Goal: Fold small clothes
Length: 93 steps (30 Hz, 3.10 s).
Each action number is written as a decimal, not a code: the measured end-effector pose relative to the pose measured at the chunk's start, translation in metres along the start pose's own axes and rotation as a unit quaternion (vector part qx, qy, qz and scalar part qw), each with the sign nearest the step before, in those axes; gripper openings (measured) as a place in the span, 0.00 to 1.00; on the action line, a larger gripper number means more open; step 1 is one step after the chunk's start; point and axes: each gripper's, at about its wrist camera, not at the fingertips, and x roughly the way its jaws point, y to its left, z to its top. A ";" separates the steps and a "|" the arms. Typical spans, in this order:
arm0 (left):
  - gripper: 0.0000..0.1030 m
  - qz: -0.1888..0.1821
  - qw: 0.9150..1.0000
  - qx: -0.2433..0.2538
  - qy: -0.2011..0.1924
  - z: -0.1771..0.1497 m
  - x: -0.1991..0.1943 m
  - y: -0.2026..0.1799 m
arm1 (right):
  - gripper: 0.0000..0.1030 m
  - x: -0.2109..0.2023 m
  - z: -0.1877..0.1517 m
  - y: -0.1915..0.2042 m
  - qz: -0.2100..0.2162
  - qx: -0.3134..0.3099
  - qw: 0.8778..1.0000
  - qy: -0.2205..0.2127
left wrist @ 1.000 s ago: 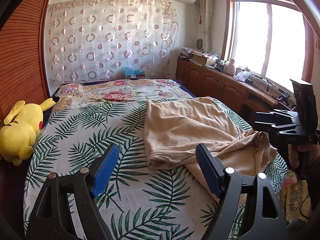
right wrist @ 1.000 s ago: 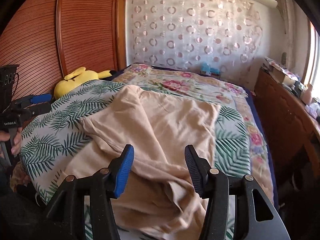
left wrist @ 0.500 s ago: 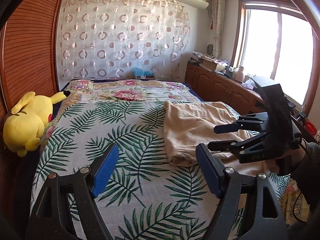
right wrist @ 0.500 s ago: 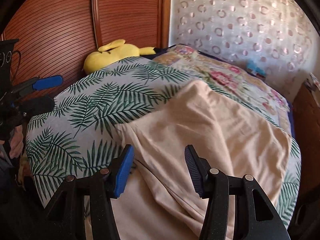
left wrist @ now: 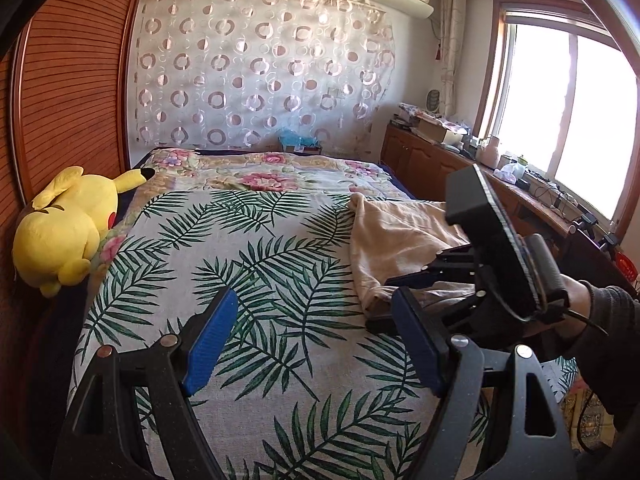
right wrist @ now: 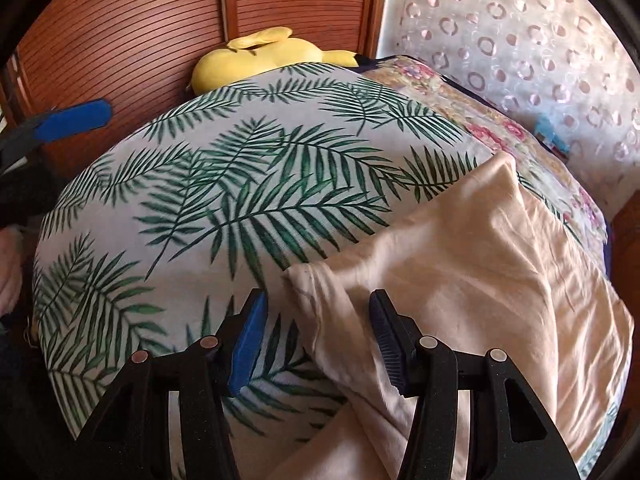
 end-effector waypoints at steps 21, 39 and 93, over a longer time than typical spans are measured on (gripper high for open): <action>0.77 -0.011 1.000 0.009 0.005 -0.001 -0.001 -0.009 | 0.05 -0.116 0.013 -0.117 -0.127 0.116 0.974 -0.147; 0.77 -0.031 0.998 0.033 0.033 -0.008 0.021 -0.035 | 0.37 -0.085 -0.027 -0.205 -0.262 0.245 0.932 -0.055; 0.73 -0.129 0.979 0.095 0.129 -0.046 0.051 -0.133 | 0.55 -0.180 -0.239 -0.080 -0.161 0.292 0.938 -0.091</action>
